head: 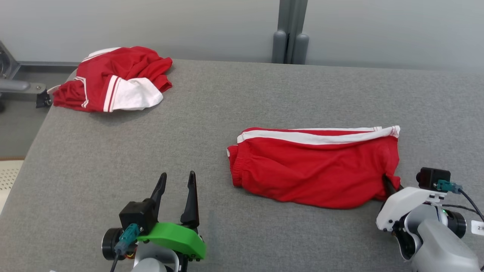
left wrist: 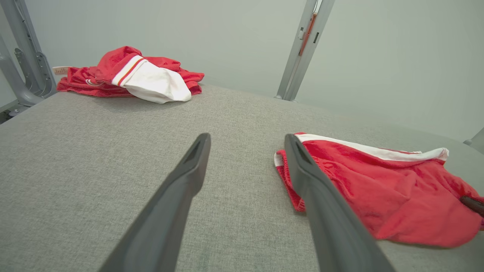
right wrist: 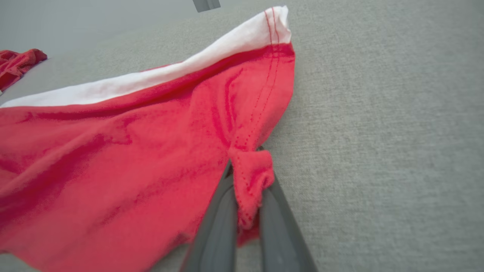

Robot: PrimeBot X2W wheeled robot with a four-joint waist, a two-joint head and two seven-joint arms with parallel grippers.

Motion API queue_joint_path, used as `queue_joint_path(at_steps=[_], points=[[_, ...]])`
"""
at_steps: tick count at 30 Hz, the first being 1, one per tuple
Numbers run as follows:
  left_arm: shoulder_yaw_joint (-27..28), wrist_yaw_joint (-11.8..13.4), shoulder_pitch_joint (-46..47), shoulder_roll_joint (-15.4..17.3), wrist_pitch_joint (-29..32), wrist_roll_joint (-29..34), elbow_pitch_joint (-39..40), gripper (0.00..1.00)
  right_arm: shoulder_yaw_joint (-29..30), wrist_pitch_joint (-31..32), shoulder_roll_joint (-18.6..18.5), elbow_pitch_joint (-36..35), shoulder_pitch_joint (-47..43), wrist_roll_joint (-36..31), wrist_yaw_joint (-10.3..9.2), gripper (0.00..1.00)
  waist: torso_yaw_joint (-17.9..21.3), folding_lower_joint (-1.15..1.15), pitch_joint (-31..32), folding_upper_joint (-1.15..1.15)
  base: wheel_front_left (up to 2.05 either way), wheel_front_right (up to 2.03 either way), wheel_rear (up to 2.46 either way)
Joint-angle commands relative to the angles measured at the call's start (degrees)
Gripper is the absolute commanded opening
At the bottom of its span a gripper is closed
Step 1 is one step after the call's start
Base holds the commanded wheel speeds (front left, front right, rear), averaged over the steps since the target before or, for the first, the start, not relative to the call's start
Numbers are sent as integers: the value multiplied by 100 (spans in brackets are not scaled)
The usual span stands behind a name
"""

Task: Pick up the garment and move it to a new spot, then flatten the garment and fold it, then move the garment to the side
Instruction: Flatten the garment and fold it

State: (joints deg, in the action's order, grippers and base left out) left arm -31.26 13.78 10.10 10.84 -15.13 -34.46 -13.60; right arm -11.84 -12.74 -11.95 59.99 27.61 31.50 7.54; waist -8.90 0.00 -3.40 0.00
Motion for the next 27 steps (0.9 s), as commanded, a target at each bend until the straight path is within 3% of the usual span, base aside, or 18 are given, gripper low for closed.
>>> queue_joint_path(at_steps=[1, 9, 17, 27], points=[[4, -9, -122, 8, -1, 34, -10, 100, 23, -77, -41, -103, -213, 87, -11, 0, 283, 0, 236, 0, 0, 0, 0], [-57, 20, -288, 15, 17, -13, 8, 100, 241, -218, -89, -545, -894, 255, -11, 0, 476, 0, 345, 0, 0, 0, 0], [-107, -23, -281, 49, 21, -30, 24, 100, 357, -247, -61, -983, -909, 80, -10, 0, 341, 0, 412, 0, 0, 0, 0], [-51, -3, -297, -1, 8, -66, 25, 100, -277, 83, 247, -2071, -468, -394, -10, 0, -46, 0, 451, 0, 0, 0, 0]])
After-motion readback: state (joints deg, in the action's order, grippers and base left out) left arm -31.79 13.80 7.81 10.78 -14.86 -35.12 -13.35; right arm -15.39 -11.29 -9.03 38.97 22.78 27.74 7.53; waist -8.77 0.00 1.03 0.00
